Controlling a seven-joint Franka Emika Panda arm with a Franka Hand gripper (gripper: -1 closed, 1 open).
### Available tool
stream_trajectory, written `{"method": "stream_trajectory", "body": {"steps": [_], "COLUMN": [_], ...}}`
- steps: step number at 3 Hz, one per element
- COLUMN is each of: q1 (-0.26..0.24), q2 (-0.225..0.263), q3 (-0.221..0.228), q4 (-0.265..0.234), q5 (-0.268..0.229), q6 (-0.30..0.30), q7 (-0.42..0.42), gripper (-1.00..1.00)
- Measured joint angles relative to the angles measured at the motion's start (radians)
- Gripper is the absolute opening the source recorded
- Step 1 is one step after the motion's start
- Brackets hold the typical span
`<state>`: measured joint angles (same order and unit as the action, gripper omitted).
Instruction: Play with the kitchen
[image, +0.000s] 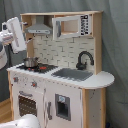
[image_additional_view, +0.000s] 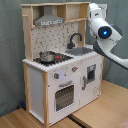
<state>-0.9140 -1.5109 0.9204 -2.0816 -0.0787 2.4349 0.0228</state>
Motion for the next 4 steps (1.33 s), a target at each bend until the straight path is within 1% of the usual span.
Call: {"method": "stream_trajectory", "body": {"steps": [1, 2, 3, 4], "q1": [0.059, 0.113, 0.167, 0.212], "q2": [-0.006, -0.002, 0.004, 0.004], "q3": [0.037, 0.080, 0.149, 0.217], "q4": [0.024, 0.031, 0.020, -0.012], "q5": [-0.087, -0.168, -0.237, -0.284], "q6": [0.001, 0.003, 0.007, 0.019], "q7": [-0.039, -0.056, -0.063, -0.070], "gripper": [1.00, 1.00, 1.00, 1.00]}}
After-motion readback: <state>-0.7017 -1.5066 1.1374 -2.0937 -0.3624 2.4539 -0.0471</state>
